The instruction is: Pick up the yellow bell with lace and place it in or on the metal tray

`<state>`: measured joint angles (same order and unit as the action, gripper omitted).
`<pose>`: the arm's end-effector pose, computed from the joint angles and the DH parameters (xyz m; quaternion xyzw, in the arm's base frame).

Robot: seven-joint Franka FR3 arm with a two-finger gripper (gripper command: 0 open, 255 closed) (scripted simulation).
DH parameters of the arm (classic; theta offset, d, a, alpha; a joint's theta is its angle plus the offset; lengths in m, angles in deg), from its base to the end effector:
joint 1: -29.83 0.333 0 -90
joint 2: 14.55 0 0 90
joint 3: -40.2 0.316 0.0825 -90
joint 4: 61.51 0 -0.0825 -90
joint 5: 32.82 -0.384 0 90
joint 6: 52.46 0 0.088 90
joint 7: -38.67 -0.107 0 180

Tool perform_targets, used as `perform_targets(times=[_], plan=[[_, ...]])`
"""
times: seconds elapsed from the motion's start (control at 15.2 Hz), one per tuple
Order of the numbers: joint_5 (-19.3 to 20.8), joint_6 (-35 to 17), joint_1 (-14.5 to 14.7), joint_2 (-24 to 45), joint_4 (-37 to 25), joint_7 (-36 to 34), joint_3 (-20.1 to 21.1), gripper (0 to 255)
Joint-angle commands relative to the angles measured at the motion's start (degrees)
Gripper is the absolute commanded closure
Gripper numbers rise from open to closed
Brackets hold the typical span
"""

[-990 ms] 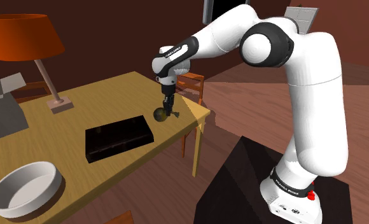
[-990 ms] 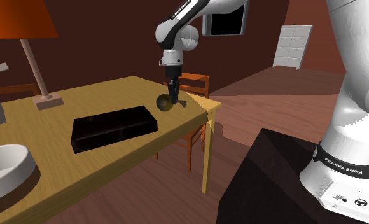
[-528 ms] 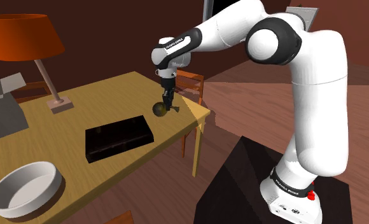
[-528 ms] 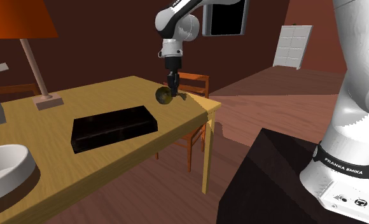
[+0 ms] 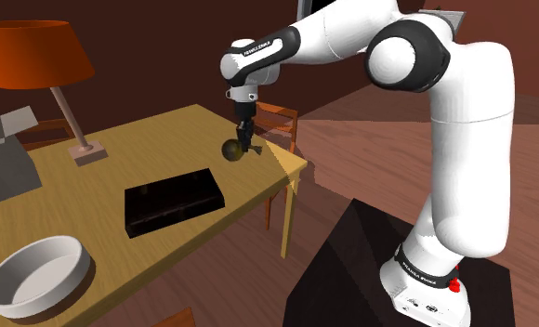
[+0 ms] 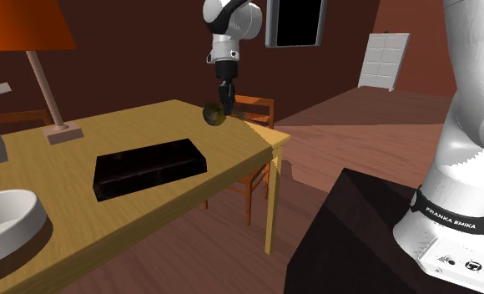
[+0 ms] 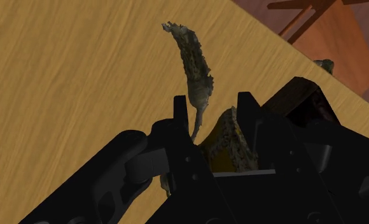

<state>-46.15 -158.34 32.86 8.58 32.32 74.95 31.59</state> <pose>0.6457 -0.0347 0.3721 -0.9667 -0.2249 0.0589 0.1065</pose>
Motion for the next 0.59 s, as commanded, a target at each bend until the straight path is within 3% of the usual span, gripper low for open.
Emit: perform_targets(times=[0.0,0.53], plan=[[0.2,1.3,0.0,-0.6,-0.6,-0.3,-0.1,255],[-0.3,3.3,5.0,2.8,-7.6,-8.5,2.7,255]])
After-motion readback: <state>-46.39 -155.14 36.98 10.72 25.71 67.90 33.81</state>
